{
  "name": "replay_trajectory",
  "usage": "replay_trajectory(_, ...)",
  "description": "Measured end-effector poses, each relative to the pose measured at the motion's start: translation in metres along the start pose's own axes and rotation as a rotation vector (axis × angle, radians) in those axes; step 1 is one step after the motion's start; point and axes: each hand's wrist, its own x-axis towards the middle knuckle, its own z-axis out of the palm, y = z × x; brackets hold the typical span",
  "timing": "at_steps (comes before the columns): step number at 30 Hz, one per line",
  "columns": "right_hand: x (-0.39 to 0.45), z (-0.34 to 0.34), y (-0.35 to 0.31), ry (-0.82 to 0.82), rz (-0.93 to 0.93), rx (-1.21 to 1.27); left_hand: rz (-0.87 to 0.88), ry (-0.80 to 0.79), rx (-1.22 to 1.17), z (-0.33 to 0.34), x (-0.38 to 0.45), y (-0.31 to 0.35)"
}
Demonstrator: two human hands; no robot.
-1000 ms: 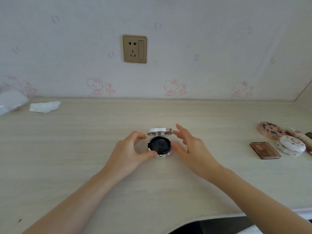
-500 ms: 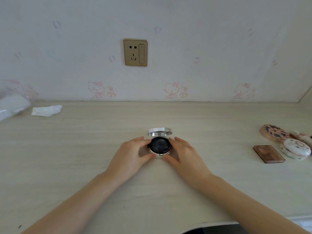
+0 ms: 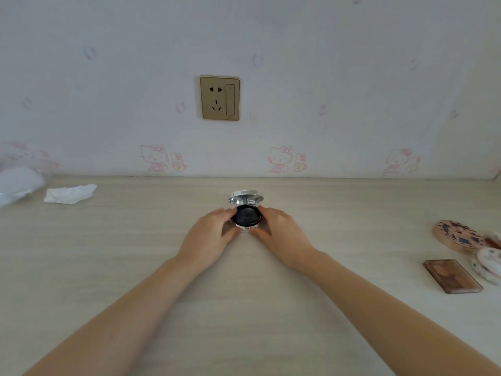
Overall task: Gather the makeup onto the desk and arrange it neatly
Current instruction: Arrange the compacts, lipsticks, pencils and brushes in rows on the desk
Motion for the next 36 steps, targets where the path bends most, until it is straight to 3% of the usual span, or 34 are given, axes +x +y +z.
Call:
replay_trajectory(19,0.043,0.015,-0.011,-0.057,0.033,-0.211,-0.039,0.077,-0.008,-0.007,0.023,-0.027)
replay_trajectory(36,0.008,-0.008,-0.001,-0.114,0.041,-0.2,-0.096,0.178,0.212,-0.003,0.01,-0.016)
